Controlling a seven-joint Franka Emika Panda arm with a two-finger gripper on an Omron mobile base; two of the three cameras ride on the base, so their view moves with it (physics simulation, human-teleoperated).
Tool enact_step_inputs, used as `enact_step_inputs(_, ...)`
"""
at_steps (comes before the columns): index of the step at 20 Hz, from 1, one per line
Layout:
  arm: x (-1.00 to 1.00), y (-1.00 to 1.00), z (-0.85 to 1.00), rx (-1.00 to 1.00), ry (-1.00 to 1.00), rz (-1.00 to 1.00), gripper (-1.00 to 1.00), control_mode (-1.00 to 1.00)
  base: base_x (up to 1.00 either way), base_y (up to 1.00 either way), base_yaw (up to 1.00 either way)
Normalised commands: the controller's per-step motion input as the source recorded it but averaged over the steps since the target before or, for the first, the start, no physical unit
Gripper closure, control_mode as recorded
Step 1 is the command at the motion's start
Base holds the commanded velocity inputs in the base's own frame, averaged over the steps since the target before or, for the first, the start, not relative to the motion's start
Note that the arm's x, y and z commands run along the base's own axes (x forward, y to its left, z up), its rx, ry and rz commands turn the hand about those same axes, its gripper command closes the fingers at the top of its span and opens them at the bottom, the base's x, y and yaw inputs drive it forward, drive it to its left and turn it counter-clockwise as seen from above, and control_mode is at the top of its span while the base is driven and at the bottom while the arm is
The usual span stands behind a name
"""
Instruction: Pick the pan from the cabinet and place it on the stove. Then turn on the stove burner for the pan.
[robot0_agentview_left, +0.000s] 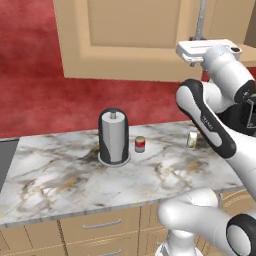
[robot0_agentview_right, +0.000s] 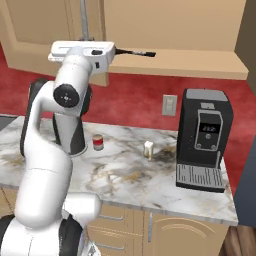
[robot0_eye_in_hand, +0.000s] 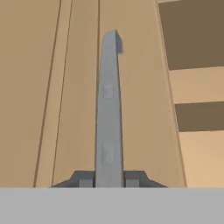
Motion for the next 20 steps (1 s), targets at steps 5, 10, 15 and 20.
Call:
enact_step_inputs(5, -0.82, 0.45, 0.00, 0.00, 0.02, 0.00, 1.00, -1.00, 0.00, 0.00, 0.00)
enact_step_inputs(10, -0.80, 0.47, 0.00, 0.00, 0.00, 0.00, 1.00, -1.00, 0.00, 0.00, 0.00)
enact_step_inputs(15, -0.82, 0.22, -0.01, 0.00, -0.01, 0.00, -1.00, -1.00, 0.00, 0.00, 0.00)
enact_step_inputs(20, -0.50, 0.04, 0.00, 0.02, -0.02, 0.00, -1.00, -1.00, 0.00, 0.00, 0.00)
